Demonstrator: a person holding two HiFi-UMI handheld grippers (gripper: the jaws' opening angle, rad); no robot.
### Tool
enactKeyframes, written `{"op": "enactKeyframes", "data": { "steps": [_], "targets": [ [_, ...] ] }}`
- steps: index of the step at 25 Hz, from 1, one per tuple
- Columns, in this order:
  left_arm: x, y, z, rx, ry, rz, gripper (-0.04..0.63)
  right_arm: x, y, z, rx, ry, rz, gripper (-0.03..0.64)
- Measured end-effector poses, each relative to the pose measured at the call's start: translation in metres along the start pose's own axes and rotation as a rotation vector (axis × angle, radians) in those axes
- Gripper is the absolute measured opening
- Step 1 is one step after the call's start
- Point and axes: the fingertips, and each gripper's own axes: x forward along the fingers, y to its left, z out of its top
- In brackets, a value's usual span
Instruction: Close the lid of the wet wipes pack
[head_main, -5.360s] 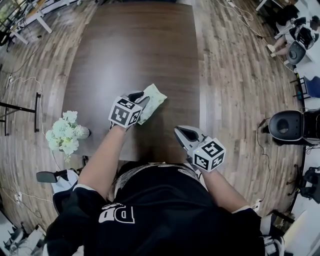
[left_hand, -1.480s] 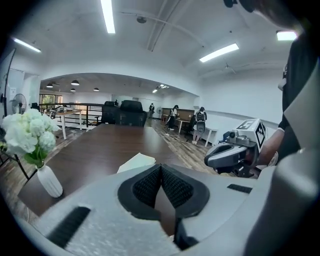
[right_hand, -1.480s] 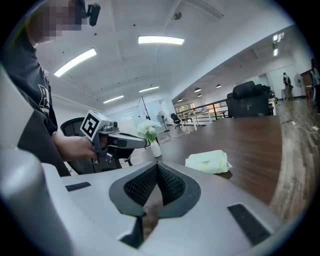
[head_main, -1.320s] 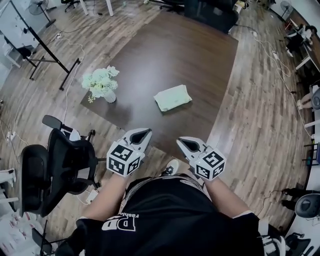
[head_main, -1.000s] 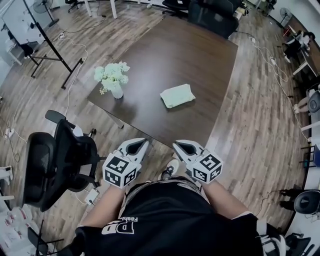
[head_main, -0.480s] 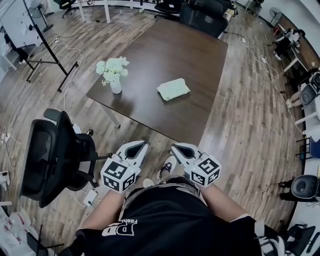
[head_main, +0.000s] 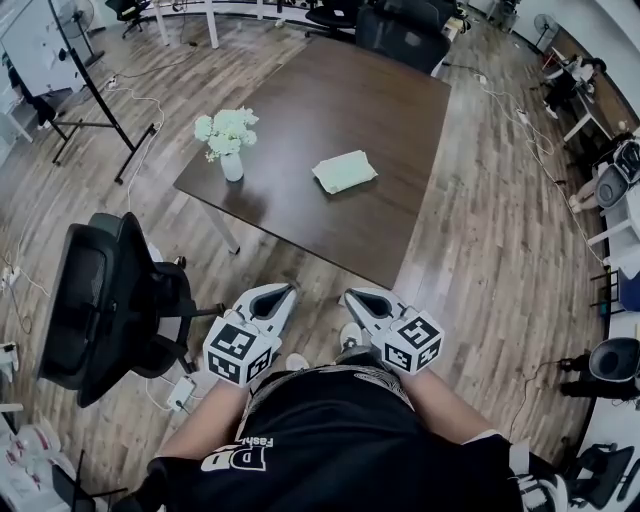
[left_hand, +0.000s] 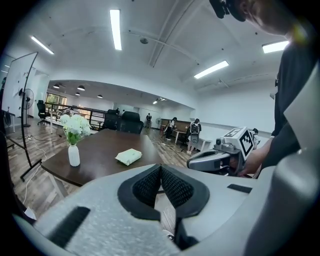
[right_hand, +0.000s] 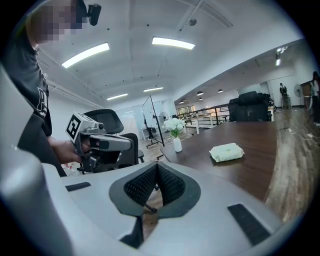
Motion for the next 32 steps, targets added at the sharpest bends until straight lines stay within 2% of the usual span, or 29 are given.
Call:
{"op": "enactKeyframes", "data": {
  "steps": [15,32],
  "targets": [
    [-0.0002,0.0032,0.0062,0.013,-0.006,0.021,0.018,0.0022,0.0055,0.0058,-0.041,0.013,0.028,0.005],
    [-0.0041,0.0062,0.0052,0.015,-0.011,0.033,0.018,0.0057,0.0060,0.0013,-0.021,0.011,0.028,0.005]
  ]
}}
